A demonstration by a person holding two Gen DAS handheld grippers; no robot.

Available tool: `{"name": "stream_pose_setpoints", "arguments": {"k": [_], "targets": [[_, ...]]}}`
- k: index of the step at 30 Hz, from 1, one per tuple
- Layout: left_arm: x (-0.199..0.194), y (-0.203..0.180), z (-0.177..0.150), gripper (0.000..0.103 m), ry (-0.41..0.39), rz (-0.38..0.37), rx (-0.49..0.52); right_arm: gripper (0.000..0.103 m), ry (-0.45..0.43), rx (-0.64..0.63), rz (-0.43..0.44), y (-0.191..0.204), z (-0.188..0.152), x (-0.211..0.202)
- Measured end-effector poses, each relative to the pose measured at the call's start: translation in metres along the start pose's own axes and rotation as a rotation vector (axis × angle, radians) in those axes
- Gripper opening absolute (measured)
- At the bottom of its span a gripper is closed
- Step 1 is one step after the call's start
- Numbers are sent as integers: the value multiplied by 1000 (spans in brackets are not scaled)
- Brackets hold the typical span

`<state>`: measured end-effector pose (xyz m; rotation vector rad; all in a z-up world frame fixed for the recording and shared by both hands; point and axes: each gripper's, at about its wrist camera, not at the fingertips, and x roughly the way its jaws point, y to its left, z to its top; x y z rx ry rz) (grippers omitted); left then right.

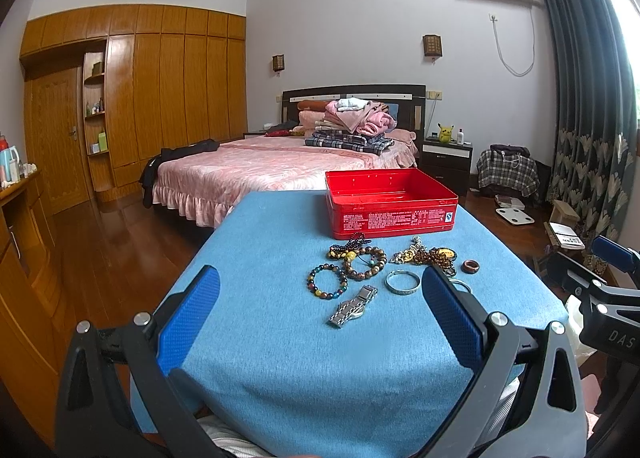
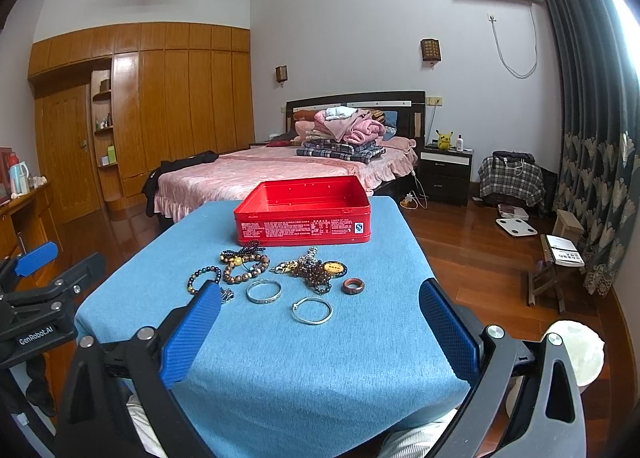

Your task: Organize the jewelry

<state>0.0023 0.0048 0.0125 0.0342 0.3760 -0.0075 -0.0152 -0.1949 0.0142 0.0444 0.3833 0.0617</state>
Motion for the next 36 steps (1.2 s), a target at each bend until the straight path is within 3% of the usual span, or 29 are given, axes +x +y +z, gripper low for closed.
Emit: {"name": "stream_pose_setpoints", "arguments": {"k": [20, 23, 28, 36], "targets": [[-5, 1, 0, 98, -3, 1, 0, 97, -7, 3, 2, -1, 1, -5], [-7, 1, 12, 98, 0, 6, -6, 97, -31, 7, 26, 1, 5, -4], [11, 3, 8, 98, 17, -10, -23, 97, -64, 13, 26, -1, 0, 12], [74, -3, -18, 98, 134, 9, 6, 97, 18, 1, 23, 0, -19, 70]]}}
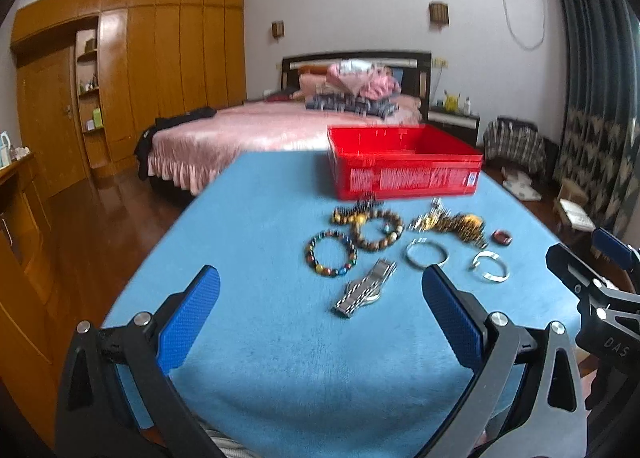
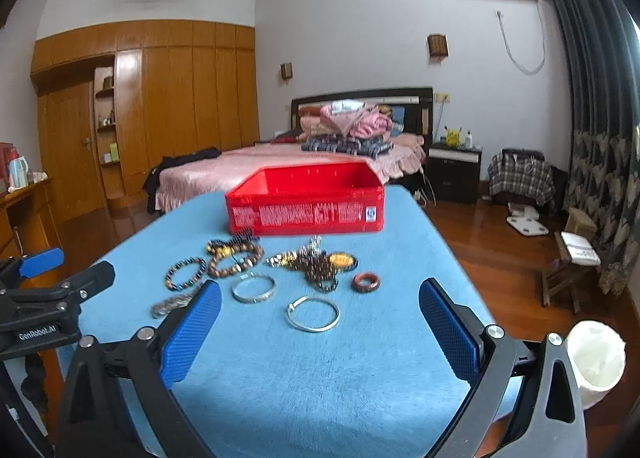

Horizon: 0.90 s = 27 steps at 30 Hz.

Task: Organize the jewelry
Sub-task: 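Grasp the silver watch with the left tool while the right tool grasps the silver bangle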

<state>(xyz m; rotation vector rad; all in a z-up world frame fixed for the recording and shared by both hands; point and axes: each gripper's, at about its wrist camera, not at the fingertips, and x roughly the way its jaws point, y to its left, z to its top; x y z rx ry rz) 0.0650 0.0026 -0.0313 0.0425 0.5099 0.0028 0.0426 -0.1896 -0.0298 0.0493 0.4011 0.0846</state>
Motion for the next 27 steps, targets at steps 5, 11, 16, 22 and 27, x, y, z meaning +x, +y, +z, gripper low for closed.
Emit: {"name": "stream_pose_setpoints", "arguments": {"k": [5, 11, 16, 22, 27], "targets": [[35, 0, -12, 98, 45, -4, -6, 97, 49, 26, 8, -5, -15, 34], [64, 2, -20, 86, 77, -12, 3, 87, 94, 25, 8, -10, -32, 60], [80, -1, -25, 75, 96, -31, 3, 79, 119, 26, 30, -12, -36, 74], [93, -9, -29, 75, 105, -68, -5, 71, 149, -33, 40, -6, -40, 80], [94, -14, -32, 81, 97, -81, -11, 67, 166, -45, 65, -4, -40, 84]]}}
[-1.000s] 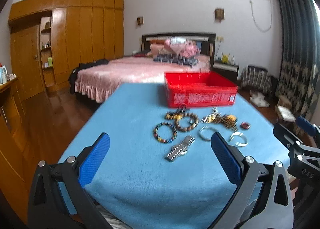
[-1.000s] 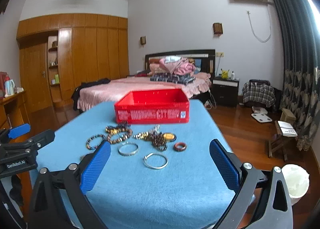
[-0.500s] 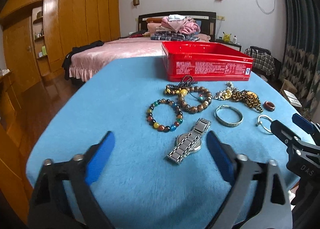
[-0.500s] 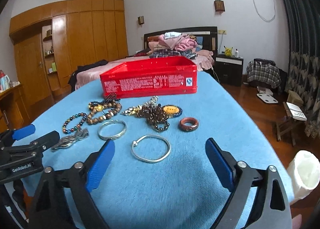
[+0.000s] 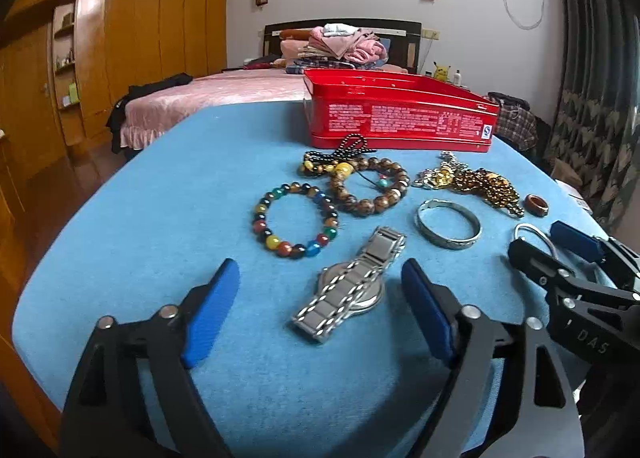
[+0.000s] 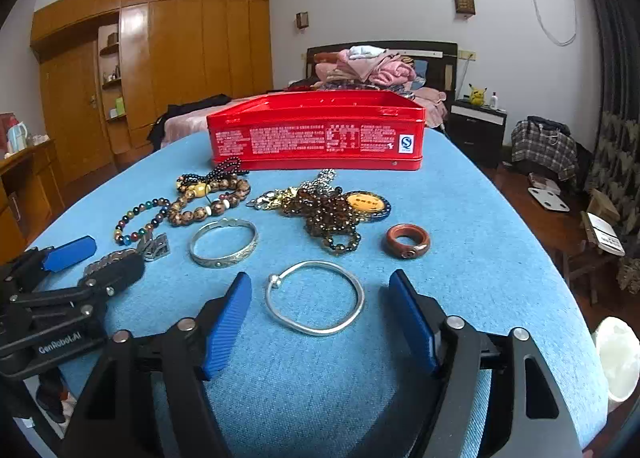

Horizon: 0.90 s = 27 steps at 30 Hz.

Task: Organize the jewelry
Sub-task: 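Grasp the silver watch with the left tool while the right tool grasps the silver bangle, then carry watch and bangle into the red tin and open both tools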

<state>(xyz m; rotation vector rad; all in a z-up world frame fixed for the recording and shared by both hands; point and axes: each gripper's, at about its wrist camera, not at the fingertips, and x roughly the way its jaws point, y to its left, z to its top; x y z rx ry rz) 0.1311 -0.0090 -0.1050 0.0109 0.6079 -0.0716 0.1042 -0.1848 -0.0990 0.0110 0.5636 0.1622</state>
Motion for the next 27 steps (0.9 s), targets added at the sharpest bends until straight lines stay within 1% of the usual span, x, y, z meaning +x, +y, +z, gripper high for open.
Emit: {"name": "stream_pose_setpoints", "arguments": {"k": [2, 5, 7, 11, 12, 13, 15, 17, 20, 21, 22, 24, 27], "targets": [[2, -3, 1, 81, 6, -2, 8, 61, 3, -4, 3, 0, 0, 0], [2, -6, 2, 76, 10, -16, 13, 52, -1, -25, 14, 3, -1, 0], [4, -12, 2, 64, 11, -30, 29, 49, -6, -30, 21, 5, -3, -1], [2, -18, 1, 46, 8, -47, 51, 49, -2, -10, 41, 0, -2, -2], [1, -20, 1, 36, 6, -59, 55, 49, -4, -11, 41, 0, -1, -2], [1, -21, 1, 31, 4, -79, 60, 49, 1, -19, 37, 1, 0, -2], [0, -22, 1, 31, 3, -81, 54, 48, 8, -22, 38, 1, 2, -3], [1, -20, 2, 31, 3, -100, 31, 48, 12, -8, 49, -1, 4, -4], [0, -11, 4, 31, -2, -195, -41, 48, 13, -8, 36, -4, 6, -5], [0, -12, 5, 31, -3, -179, -44, 48, 18, -10, 35, -4, 6, -5], [2, -15, 5, 31, 2, -154, -26, 48, 28, -12, 32, -4, 5, -3], [4, -20, 3, 31, 1, -128, 15, 48, 23, -16, 33, -3, 4, -3], [3, -23, 3, 31, 2, -117, 25, 48, 19, -14, 34, -4, 5, -4]]}}
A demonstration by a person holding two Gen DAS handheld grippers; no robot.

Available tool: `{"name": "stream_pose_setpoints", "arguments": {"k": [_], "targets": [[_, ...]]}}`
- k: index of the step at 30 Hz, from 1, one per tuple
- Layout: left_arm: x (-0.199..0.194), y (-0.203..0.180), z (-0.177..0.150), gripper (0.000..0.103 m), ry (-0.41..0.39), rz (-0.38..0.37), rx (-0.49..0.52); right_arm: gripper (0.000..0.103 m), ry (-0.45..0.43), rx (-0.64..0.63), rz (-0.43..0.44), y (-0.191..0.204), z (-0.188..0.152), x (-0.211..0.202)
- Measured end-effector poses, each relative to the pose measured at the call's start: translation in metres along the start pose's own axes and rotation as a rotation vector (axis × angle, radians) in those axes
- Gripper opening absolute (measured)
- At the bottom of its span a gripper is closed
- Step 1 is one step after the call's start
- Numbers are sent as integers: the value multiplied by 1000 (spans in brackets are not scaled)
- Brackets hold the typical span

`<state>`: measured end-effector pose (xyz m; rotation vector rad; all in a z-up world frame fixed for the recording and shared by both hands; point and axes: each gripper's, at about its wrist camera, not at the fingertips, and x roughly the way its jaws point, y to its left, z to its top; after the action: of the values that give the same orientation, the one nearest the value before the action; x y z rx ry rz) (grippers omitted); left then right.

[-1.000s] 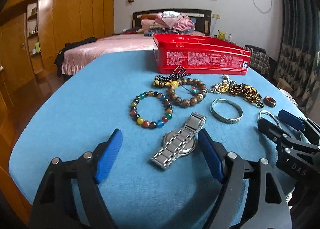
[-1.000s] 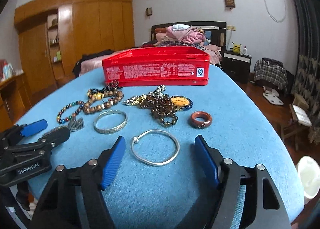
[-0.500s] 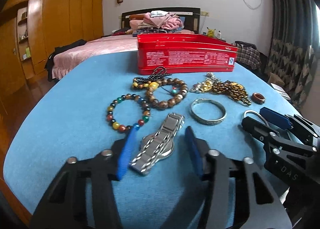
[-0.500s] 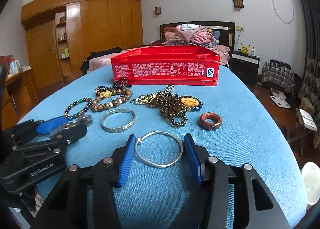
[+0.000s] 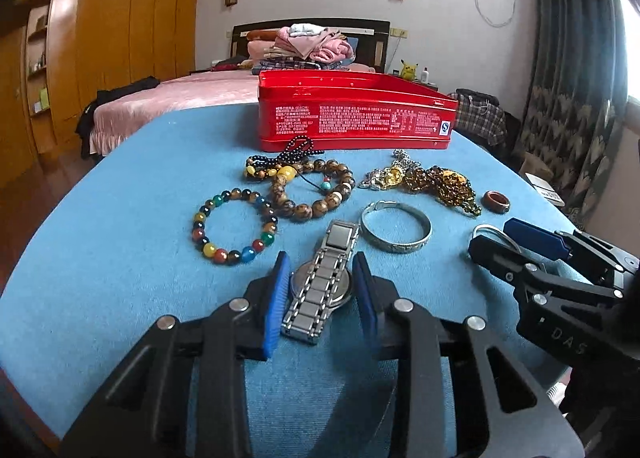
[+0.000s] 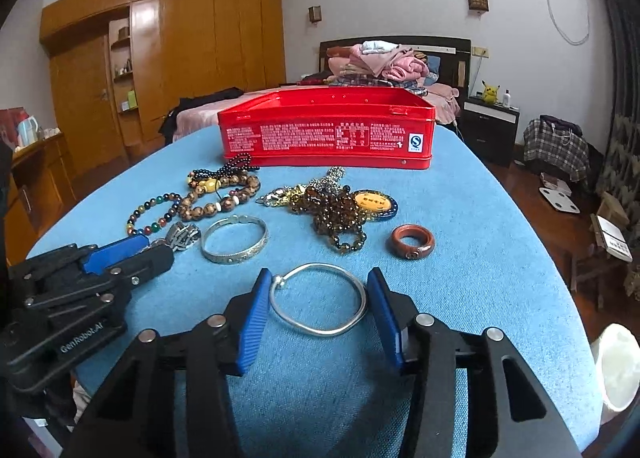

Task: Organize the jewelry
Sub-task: 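Carry watch and bangle into the red tin and open both tools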

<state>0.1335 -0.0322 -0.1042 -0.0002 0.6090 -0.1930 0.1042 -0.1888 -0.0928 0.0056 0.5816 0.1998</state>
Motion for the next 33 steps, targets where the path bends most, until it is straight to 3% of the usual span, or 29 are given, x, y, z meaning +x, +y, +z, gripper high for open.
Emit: {"name": "stream_pose_setpoints", "arguments": {"k": [8, 19, 25, 33], "targets": [[-10, -3, 12, 30, -39, 19, -2, 48, -42, 7, -12, -8, 22, -14], [-26, -8, 64, 30, -162, 6, -34, 48, -131, 14, 3, -17, 83, -22], [-9, -8, 109, 30, -197, 9, -76, 48, -178, 9, -11, -28, 128, -1], [52, -8, 173, 30, -201, 37, -141, 48, -189, 66, -12, -52, 168, 59]]}}
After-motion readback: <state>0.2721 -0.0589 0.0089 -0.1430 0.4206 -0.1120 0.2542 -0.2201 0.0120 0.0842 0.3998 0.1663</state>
